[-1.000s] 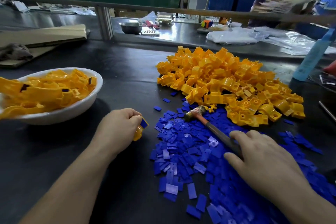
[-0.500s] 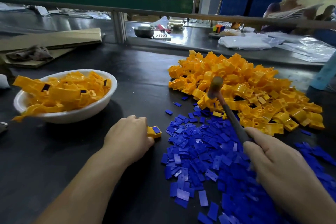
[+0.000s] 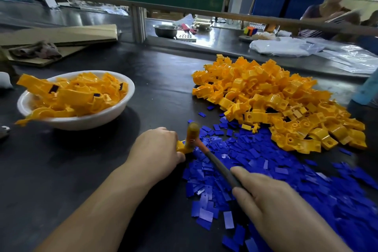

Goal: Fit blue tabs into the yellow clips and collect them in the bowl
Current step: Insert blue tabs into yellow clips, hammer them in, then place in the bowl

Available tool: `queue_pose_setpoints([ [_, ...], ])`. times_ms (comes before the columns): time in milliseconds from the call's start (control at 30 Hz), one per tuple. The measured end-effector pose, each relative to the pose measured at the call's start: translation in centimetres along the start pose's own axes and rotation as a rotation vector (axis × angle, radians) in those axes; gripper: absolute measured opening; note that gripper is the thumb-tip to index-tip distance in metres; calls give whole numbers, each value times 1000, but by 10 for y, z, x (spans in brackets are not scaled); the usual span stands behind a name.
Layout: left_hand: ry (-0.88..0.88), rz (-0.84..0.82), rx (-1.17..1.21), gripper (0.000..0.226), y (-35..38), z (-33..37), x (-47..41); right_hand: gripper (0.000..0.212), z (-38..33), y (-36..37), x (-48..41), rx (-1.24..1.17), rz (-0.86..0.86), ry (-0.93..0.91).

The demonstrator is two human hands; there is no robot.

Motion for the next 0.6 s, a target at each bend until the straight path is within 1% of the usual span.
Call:
queue_pose_setpoints([
  [33,-2,-4,-2,38,0,0,-1,29,-2,0,-2,34,-57,6],
  [133,-8,-9,0,38,1,0,-2,27,3,-3,-6,70,-87,16],
  [167,-4,-7,-2,38,1,0,-2,28,5,-4,-4,61,-74,26],
  [233,6,7,-17,37,2,-1,-2,31,4,-4,-2,24,15,39],
  [300,6,25,-24,35,3,-2,-2,36,2,-2,-1,-5,117,12],
  [333,5,27,-26,34,3,-2,-2,38,0,0,-3,8,126,-5],
  [433,-9,-6,-29,37,3,0,-3,33,-6,10,-7,54,7,-20],
  [500,-21,-16,-20,38,3,0,-4,32,-4,9,-9,40,-5,-15],
  [600,-3,2,-26,40,4,-2,-4,31,0,-1,-5,61,0,43],
])
Point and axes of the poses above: each hand's wrist, its own x-axis away from the middle knuckle, its own y-axis out of the palm, z = x × y, the point moved 1 cm from there along -x, towards the middle knuckle, and after that the axes turned 3 degrees about z, right-handed, at the moved point
